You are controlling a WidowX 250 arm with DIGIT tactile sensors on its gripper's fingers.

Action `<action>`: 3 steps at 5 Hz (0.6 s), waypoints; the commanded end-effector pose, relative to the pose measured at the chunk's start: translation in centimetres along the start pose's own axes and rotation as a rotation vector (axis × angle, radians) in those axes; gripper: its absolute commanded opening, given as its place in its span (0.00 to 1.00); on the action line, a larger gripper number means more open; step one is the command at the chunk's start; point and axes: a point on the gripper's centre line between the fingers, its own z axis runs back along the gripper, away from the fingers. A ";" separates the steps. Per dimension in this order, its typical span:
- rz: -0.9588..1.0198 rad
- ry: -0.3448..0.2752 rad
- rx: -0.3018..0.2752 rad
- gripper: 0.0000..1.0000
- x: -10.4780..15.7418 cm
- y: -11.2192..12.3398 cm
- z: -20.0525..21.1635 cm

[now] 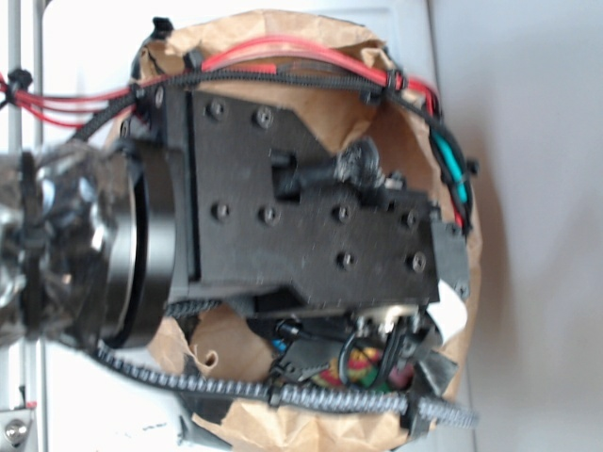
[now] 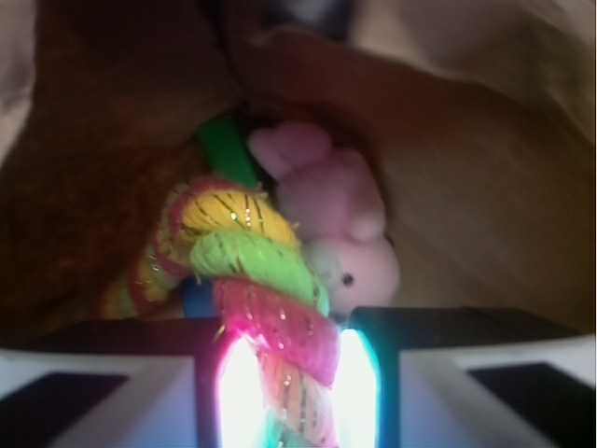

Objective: Grab the multicolored rope.

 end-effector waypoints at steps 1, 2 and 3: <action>0.425 -0.070 0.068 0.00 -1.6 1.6 6.9; 0.522 -0.057 0.082 0.00 -2.2 1.7 8.7; 0.598 -0.064 0.134 0.00 -2.5 2.7 10.6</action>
